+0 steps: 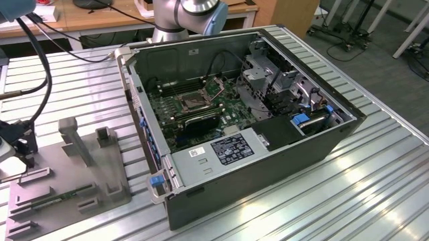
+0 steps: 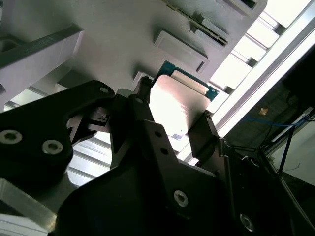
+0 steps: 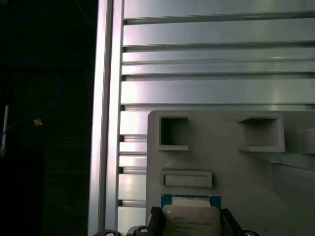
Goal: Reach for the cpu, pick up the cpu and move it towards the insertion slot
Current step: 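Pick up the cpu and move it towards the insertion slot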
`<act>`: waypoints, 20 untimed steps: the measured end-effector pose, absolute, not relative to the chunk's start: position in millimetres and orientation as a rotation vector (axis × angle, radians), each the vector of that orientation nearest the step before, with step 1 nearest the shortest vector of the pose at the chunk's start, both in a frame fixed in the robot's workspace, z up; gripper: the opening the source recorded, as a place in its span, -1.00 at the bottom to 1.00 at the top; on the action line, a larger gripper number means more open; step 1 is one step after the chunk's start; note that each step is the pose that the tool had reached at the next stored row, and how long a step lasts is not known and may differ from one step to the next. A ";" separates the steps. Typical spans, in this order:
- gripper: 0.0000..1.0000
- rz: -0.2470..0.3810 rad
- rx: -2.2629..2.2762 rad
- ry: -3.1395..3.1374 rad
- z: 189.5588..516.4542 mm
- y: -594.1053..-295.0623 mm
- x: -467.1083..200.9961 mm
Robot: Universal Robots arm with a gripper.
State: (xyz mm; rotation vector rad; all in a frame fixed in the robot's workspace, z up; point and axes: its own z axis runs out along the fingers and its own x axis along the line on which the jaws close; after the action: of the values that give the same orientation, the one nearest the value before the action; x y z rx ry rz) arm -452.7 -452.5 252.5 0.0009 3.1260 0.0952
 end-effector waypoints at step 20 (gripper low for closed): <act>0.09 0.096 0.001 3.123 267.1 -452.5 -452.7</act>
State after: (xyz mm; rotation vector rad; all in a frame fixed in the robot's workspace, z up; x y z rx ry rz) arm -452.7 -452.5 267.1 0.0008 3.1231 0.0959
